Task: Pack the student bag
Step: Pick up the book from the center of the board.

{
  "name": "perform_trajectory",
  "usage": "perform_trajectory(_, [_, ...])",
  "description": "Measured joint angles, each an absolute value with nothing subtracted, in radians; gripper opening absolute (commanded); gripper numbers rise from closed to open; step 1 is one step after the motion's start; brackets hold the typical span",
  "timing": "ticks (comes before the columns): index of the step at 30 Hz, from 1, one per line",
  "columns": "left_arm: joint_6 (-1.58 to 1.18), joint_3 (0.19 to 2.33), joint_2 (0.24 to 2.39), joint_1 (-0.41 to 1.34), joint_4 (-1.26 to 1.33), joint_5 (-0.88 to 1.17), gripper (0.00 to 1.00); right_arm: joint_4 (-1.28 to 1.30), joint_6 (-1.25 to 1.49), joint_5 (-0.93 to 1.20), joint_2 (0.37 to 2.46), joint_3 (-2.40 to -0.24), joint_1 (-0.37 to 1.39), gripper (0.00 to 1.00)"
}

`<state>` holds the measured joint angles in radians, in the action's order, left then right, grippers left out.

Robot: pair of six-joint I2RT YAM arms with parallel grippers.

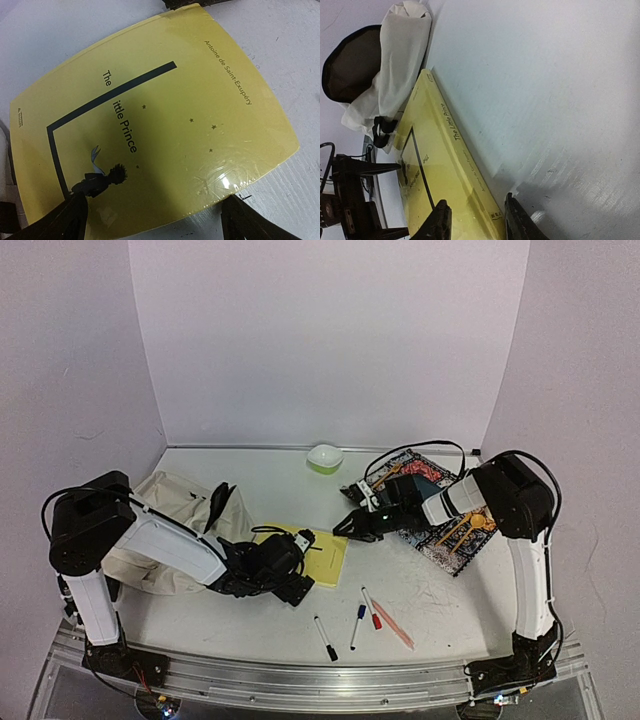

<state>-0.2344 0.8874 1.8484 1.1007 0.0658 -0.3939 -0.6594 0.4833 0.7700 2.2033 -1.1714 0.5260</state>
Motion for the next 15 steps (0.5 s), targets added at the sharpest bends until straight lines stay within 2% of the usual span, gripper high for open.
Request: perform_trajectory(15, [-0.317,0.836,1.78,1.099,0.023,-0.381,0.93,-0.489,0.273,0.813,2.106,-1.108,0.533,0.36])
